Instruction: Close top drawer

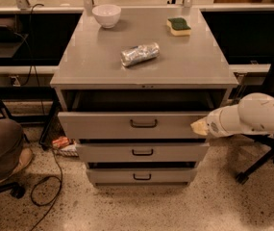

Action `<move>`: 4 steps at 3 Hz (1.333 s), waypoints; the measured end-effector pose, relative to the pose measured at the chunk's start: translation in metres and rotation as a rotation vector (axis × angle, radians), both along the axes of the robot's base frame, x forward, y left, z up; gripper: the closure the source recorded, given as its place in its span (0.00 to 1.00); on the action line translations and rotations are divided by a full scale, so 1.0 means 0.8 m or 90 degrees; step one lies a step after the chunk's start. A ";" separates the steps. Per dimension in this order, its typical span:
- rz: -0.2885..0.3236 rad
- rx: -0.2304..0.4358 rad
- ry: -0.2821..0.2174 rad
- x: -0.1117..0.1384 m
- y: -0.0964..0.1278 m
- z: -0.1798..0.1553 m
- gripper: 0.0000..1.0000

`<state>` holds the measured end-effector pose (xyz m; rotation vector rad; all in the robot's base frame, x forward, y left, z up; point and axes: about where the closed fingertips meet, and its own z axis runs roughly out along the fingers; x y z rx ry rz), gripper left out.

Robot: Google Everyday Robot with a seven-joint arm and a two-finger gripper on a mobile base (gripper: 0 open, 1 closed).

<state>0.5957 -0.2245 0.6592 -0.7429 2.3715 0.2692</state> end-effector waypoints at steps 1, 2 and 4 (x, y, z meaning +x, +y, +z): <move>-0.029 0.004 -0.028 0.025 -0.011 0.000 1.00; -0.029 0.004 -0.028 0.025 -0.011 0.000 1.00; -0.066 0.013 -0.025 0.040 -0.020 -0.010 1.00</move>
Offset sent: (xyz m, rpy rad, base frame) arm 0.0633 -0.0253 -0.0157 0.0414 -0.0741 -0.1235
